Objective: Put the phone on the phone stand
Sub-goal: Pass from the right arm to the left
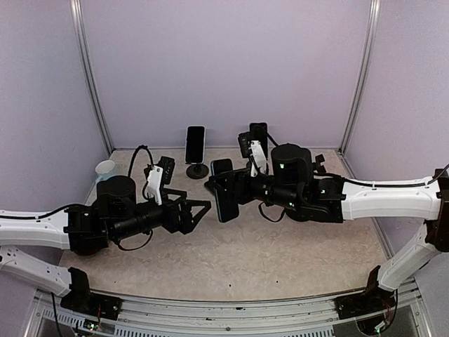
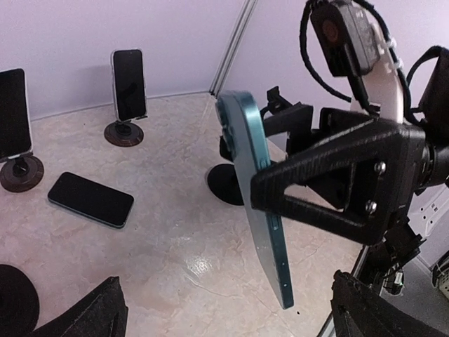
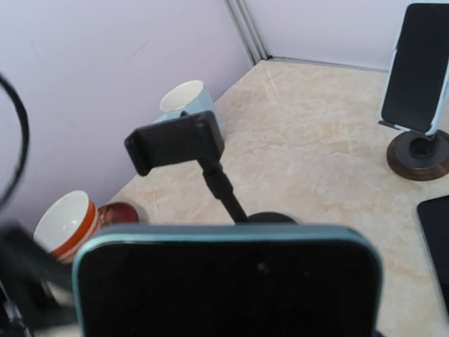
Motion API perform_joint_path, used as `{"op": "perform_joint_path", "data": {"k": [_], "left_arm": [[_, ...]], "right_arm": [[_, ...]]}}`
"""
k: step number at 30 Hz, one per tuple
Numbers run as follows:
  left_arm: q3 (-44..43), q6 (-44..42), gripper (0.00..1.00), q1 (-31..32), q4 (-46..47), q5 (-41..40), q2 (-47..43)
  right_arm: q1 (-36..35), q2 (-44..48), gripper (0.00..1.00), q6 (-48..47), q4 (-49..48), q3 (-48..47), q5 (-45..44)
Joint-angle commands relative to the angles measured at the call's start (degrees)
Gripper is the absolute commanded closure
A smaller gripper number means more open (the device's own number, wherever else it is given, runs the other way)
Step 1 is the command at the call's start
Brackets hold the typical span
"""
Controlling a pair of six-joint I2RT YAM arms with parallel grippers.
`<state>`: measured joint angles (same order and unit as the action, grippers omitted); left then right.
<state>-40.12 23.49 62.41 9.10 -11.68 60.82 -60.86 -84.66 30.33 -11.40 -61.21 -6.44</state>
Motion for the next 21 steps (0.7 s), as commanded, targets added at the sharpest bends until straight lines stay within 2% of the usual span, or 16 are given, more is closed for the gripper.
{"op": "perform_joint_path", "data": {"k": [1,15,21], "left_arm": [[3.6,3.0,0.01,2.5,5.9,-5.2,2.6],[4.3,5.4,0.02,5.8,13.0,-3.7,9.3],[3.6,5.7,0.06,5.8,14.4,-4.8,11.6]], "right_arm": [[-1.0,0.1,0.55,1.7,-6.9,-0.1,-4.5],[-3.7,-0.5,0.54,1.6,-10.3,2.2,-10.3],[-5.6,-0.7,0.54,1.8,-12.5,3.0,-11.8]]}}
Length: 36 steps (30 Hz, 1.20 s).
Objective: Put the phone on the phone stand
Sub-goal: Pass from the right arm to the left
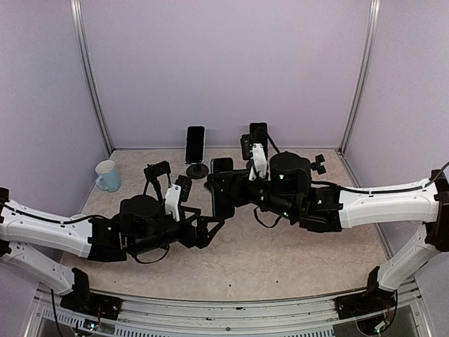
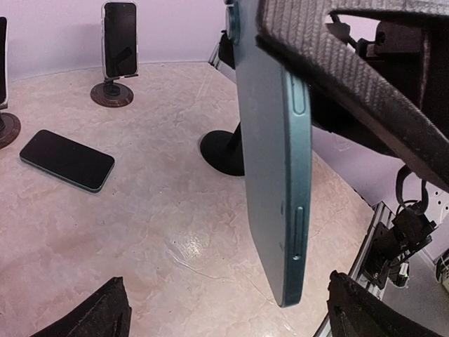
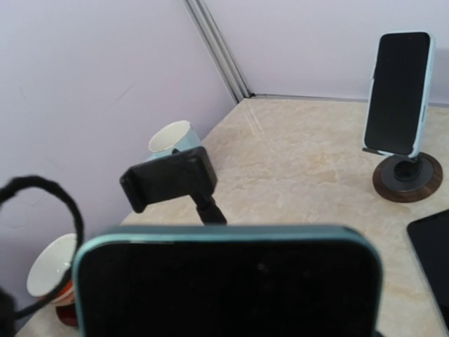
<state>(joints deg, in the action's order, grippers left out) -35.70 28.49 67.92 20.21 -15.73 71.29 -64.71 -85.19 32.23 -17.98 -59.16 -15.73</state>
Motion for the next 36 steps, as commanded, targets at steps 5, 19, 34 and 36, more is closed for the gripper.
{"op": "perform_joint_path", "data": {"k": [5,19,34,36], "left_arm": [[-1.6,0.7,0.11,0.4,3.9,-1.1,2.7],[-0.5,0.6,0.52,0.3,5.8,0.2,1.7],[-0.7,1.1,0.98,0.3,6.0,1.7,1.9],[-0.7,1.1,1.00,0.3,6.0,1.8,1.7]], "right_arm": [[-4.5,-0.2,0.54,-0.3,-9.3,2.6,-6.3],[-7.0,-2.3,0.54,-0.6,-11.5,2.5,-9.8],[-8.2,-1.7,0.50,-1.8,-14.3,4.0,-12.3],[-8.3,-1.6,0.47,-2.1,-14.4,4.1,-11.9]]}}
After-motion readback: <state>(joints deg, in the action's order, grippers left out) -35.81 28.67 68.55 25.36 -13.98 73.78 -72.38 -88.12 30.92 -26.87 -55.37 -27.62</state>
